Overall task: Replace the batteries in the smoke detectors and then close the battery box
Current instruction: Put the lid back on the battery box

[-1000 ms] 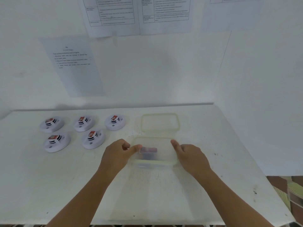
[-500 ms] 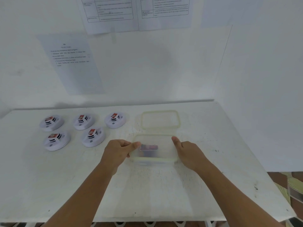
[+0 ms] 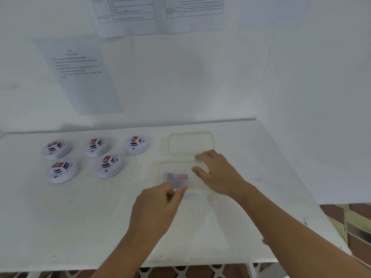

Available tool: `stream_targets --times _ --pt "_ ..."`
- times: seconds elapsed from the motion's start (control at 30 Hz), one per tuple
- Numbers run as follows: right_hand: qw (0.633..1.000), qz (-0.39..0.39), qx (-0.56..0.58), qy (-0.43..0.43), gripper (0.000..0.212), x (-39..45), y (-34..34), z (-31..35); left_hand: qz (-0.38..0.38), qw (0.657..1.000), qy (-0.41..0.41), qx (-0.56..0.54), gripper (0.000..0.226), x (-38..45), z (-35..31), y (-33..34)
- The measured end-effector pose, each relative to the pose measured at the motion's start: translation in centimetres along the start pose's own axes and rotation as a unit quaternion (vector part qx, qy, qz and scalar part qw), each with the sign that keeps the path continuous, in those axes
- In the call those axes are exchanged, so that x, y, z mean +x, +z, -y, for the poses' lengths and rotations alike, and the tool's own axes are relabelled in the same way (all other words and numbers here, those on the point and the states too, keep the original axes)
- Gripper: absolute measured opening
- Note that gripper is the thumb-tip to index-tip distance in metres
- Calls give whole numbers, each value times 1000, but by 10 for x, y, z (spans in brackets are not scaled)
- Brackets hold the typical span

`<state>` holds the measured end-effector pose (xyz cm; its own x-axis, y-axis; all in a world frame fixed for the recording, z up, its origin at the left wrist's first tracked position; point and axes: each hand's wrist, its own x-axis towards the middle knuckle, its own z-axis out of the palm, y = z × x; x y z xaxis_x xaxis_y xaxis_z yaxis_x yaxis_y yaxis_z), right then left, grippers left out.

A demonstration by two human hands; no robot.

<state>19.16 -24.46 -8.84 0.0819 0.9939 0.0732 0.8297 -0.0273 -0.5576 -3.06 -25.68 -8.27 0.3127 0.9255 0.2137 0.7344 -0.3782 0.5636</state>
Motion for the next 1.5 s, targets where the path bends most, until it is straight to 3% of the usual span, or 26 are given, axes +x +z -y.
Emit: stream_targets --times 0.13,0.27,0.37,0.73,0.93,1.03,1.13,1.27,1.4,1.5 --pt "1000 -13 -12 13 51 -4 -5 0 20 999 -38 21 64 3 1 -1" --pt "995 81 30 57 51 -11 -13 -3 16 995 -81 59 71 12 15 -15" --pt "991 72 83 73 49 -14 -5 -8 67 989 -104 78 72 20 23 -20" --pt "989 10 115 94 59 -20 7 -7 119 978 -147 -91 46 49 23 -16" --pt "978 10 181 105 63 -22 12 -5 140 939 -227 -217 38 59 25 -13" --pt "974 18 198 108 64 -22 13 -7 160 937 -223 -219 36 59 27 -14" --pt "970 37 209 115 61 -21 9 -10 187 937 -216 -202 36 61 32 -21" --pt "957 88 248 120 57 -13 1 -15 155 947 -202 -195 52 74 40 -25" --pt "931 162 295 140 30 3 -17 -14 204 949 -166 -172 36 99 37 -27" --pt "927 198 284 146 25 14 -28 -10 255 933 -171 -190 31 111 34 -21"
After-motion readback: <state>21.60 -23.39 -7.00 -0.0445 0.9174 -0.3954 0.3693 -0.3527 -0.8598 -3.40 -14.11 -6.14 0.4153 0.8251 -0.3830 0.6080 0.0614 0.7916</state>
